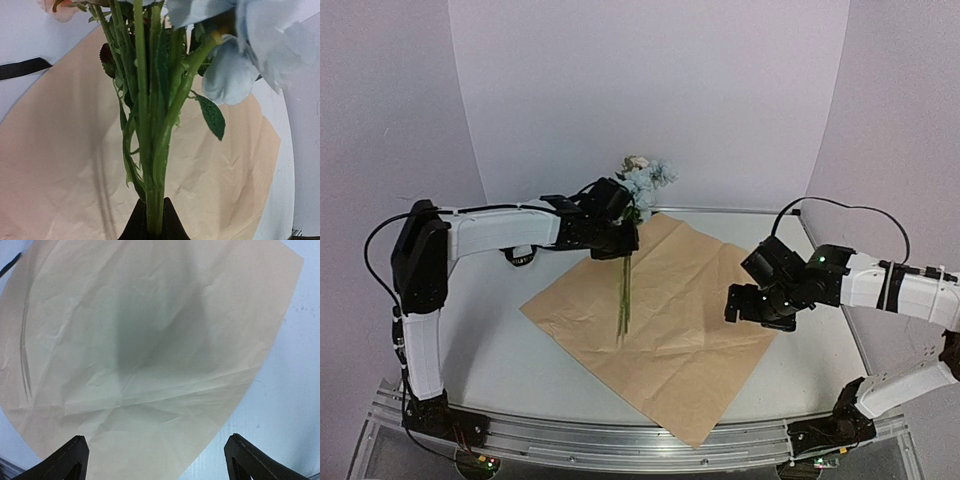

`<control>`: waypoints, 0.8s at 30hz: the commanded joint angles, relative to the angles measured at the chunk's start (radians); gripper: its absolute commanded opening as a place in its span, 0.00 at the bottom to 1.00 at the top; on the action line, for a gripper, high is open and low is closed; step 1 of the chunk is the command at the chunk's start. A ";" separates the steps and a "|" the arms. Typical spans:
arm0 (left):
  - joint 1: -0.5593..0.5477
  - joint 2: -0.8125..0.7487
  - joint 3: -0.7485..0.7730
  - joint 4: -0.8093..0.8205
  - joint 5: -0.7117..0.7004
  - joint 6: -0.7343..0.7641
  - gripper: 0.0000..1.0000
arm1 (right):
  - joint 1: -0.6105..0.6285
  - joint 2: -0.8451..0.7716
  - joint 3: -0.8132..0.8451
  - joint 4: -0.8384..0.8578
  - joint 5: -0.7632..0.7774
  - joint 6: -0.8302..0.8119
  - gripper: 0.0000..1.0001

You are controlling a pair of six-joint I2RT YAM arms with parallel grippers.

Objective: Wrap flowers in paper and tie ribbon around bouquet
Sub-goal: Place the fake flower on the flattened wrapping paper.

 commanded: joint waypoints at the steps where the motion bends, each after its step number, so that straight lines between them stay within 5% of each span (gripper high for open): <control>1: -0.053 0.141 0.209 0.013 -0.070 -0.077 0.00 | -0.092 -0.046 -0.066 -0.043 -0.018 -0.035 0.98; 11: -0.085 0.486 0.638 -0.093 -0.013 -0.144 0.00 | -0.207 -0.064 -0.141 0.002 -0.093 -0.062 0.98; 24: -0.078 0.585 0.689 -0.101 0.042 -0.135 0.00 | -0.236 -0.062 -0.174 0.012 -0.130 -0.073 0.98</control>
